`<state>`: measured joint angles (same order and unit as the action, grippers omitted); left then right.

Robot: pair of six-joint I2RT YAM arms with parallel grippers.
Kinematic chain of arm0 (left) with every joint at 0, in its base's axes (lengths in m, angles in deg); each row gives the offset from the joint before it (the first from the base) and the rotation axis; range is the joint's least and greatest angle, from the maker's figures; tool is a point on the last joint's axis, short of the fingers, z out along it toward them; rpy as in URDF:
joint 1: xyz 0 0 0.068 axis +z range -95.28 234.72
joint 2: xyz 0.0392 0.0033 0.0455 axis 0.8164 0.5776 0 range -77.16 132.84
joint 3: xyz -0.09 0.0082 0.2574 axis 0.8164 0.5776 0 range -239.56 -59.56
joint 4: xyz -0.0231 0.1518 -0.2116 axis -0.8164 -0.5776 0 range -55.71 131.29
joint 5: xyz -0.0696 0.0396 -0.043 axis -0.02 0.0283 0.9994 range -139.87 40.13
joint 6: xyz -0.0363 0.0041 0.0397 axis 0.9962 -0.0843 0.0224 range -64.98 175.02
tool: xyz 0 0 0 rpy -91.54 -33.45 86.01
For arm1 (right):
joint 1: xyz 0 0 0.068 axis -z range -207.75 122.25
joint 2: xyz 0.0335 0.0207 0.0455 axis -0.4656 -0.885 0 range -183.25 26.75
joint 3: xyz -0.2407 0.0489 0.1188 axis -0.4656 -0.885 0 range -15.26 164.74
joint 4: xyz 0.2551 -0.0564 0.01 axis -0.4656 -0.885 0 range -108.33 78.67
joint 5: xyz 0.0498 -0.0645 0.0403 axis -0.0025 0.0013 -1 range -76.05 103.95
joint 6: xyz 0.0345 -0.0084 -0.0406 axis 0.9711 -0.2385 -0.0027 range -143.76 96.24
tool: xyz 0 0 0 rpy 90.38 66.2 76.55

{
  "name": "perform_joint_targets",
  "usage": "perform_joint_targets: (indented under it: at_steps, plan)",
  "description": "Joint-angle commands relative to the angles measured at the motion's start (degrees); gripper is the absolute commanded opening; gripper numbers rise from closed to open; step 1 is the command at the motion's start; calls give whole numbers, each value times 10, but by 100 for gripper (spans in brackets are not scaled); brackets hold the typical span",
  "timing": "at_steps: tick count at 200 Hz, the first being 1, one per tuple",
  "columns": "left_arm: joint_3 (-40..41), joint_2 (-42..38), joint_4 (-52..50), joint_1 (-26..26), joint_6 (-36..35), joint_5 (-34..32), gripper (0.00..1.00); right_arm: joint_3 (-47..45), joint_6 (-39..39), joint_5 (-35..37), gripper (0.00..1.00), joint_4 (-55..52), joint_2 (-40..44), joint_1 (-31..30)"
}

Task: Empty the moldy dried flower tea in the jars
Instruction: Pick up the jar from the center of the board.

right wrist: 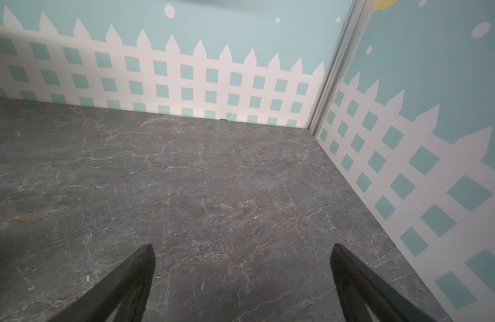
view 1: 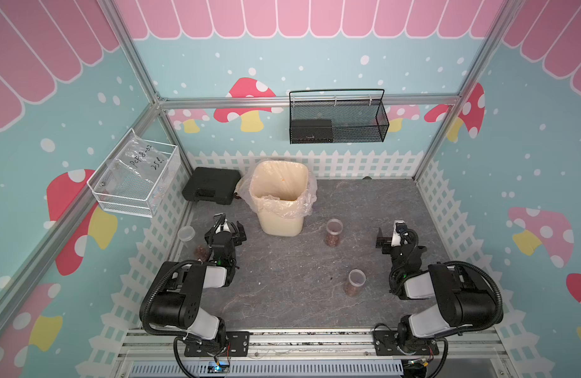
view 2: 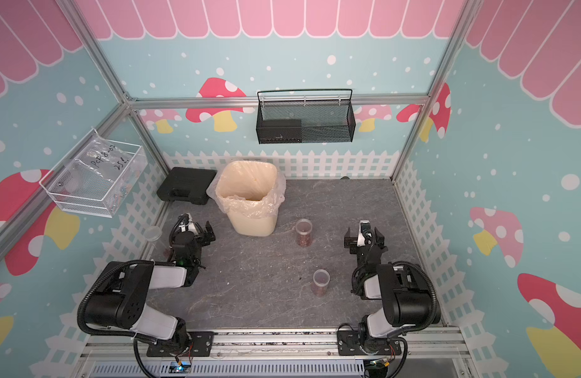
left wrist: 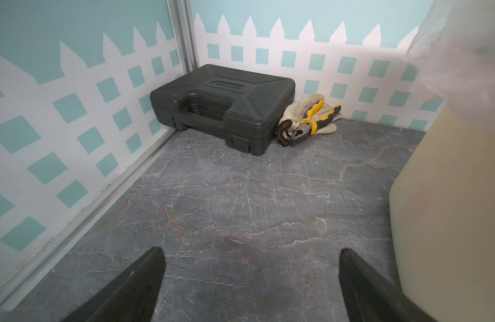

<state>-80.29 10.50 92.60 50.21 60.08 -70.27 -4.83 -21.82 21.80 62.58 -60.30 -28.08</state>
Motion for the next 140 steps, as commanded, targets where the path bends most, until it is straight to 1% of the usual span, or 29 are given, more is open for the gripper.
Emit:
perform_joint_targets:
  at_steps: [1,140]
  plan:
    - [-11,8,14,2,-16,-4,99,7,-11,-3,100,25,-6,2]
    - [-12,7,9,6,-15,4,99,10,-10,-5,100,23,-7,3]
